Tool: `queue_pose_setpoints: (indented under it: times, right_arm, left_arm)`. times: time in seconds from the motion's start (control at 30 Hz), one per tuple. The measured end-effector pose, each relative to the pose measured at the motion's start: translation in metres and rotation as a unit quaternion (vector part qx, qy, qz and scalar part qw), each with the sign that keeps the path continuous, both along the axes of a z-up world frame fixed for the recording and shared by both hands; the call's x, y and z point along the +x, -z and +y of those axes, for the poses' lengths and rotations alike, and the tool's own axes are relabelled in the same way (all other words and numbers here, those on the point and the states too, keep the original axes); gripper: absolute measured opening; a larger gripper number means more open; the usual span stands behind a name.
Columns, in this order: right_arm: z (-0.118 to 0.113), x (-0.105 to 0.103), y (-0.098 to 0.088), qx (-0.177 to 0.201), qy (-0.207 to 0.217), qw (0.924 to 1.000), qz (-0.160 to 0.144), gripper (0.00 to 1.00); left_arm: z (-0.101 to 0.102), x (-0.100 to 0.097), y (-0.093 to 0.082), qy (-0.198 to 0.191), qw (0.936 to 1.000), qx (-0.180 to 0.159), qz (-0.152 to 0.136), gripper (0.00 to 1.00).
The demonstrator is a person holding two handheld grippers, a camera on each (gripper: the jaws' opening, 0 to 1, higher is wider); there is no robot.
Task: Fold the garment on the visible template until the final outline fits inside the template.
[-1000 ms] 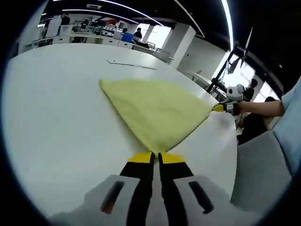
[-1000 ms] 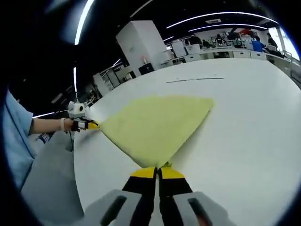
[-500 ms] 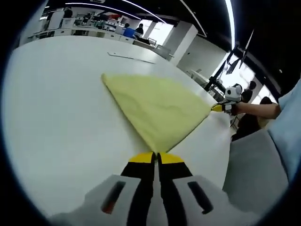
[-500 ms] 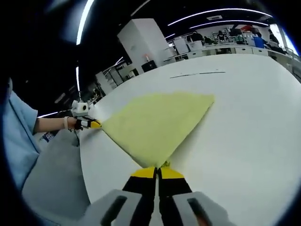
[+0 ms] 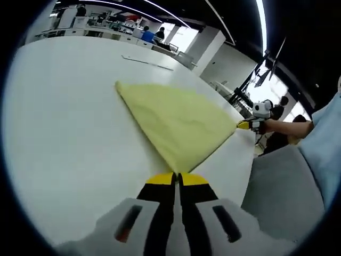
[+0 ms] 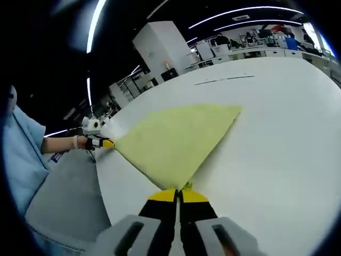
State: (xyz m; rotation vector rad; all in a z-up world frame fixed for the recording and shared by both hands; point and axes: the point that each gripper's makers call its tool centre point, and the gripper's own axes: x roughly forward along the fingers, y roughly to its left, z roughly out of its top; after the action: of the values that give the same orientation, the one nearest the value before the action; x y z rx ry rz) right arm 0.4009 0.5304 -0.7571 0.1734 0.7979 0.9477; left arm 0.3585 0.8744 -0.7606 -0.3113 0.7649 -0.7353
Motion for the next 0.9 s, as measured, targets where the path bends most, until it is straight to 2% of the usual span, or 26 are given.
queue_pose_setpoints:
  times: [0.13,0.37,0.47,0.5,0.6,0.7,0.9]
  right_arm:
    - [0.001,-0.002,0.000,0.002,0.001,1.0000,0.002,0.00]
    - [0.001,-0.002,0.001,0.003,0.006,0.9999,0.009,0.00]
    - [0.001,0.000,-0.001,0.008,0.011,0.9999,0.009,0.00]
    - [0.001,0.002,-0.003,0.017,0.024,0.9995,0.011,0.02]
    - [0.000,0.001,-0.011,0.034,0.034,0.9988,0.008,0.22]
    - [-0.005,0.006,-0.017,0.035,0.048,0.9981,-0.015,0.34]
    - [-0.008,0.009,-0.030,0.034,0.064,0.9959,-0.055,0.66]
  left_arm:
    - [0.001,0.000,-0.001,-0.025,0.9995,-0.017,0.003,0.00]
    - [0.003,0.001,-0.002,-0.042,0.9987,-0.029,0.007,0.01]
    - [0.005,0.000,-0.005,-0.044,0.9987,-0.025,-0.001,0.05]
    - [0.005,0.000,-0.006,-0.043,0.9987,-0.026,-0.004,0.10]
    - [0.005,0.003,-0.014,-0.046,0.9983,-0.025,-0.026,0.29]
    - [0.003,0.005,-0.018,-0.045,0.9980,-0.017,-0.041,0.47]
    - [0.001,0.008,-0.025,-0.042,0.9970,0.000,-0.065,0.71]
